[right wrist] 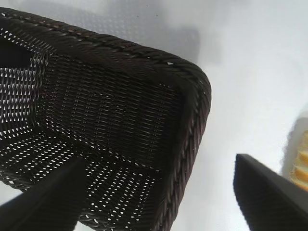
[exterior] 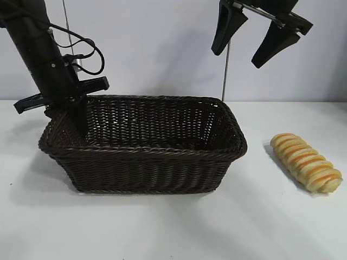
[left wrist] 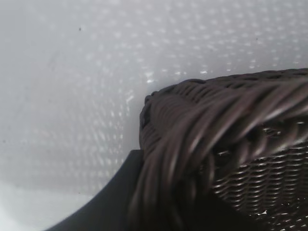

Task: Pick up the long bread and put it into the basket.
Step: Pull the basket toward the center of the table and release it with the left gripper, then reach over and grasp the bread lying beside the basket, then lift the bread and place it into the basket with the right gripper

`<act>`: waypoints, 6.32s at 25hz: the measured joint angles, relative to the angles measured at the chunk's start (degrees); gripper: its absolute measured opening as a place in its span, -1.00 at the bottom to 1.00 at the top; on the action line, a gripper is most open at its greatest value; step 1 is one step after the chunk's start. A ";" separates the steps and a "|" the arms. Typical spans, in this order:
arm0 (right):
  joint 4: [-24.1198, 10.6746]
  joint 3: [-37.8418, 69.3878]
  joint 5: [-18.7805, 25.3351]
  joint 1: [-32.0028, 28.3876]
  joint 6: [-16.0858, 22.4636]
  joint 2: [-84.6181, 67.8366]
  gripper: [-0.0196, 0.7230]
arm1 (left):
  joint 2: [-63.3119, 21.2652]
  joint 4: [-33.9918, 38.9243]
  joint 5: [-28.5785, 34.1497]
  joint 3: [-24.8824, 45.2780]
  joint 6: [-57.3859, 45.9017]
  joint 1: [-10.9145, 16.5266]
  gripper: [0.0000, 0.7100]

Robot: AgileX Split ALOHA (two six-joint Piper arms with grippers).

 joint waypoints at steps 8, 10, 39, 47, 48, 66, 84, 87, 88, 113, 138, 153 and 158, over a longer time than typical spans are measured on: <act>0.00 0.00 -0.05 0.00 0.00 0.00 0.67 | -4.50 0.00 0.88 0.00 0.00 0.00 0.44; 0.00 0.00 -0.05 0.00 0.00 0.00 0.67 | -6.57 0.07 1.55 0.00 0.00 0.00 0.44; 0.00 0.00 -0.05 0.00 0.00 0.00 0.67 | -16.74 -7.81 2.98 0.00 1.49 -0.06 0.44; -3.69 0.00 0.00 0.00 0.12 0.00 0.67 | -16.74 -7.81 2.98 0.00 1.56 -0.06 0.44; -5.71 0.00 0.00 0.00 0.40 0.00 0.67 | -16.74 -7.81 2.98 0.00 1.56 -0.06 0.44; -20.73 12.09 -0.12 -6.84 4.92 -0.19 0.67 | -16.74 -8.18 2.98 0.00 1.62 -0.06 0.44; -19.76 15.81 -4.44 -7.75 4.92 4.25 0.67 | -16.74 -9.04 2.32 0.00 1.62 -0.06 0.44; -19.76 15.87 -4.68 -7.75 4.89 5.74 0.67 | -16.74 -9.05 2.26 0.00 1.62 -0.06 0.44; -19.45 15.87 -4.92 -7.75 4.85 6.43 0.67 | -16.74 -9.05 2.27 0.00 1.66 -0.06 0.44; -19.17 15.01 -6.70 -7.75 4.78 13.11 -0.16 | -16.74 -9.05 1.91 0.00 1.69 -0.06 0.44; -10.59 1.06 -0.27 -5.64 2.34 3.42 -0.18 | -16.74 -9.10 1.91 0.00 1.73 -0.06 0.44; -9.85 1.06 -2.85 13.53 -5.53 3.42 -0.18 | -16.74 -9.10 1.91 0.00 1.81 -0.06 0.44; -9.80 1.06 -7.17 17.18 -9.51 4.26 -0.18 | -16.74 -9.10 1.91 0.00 1.81 -0.06 0.44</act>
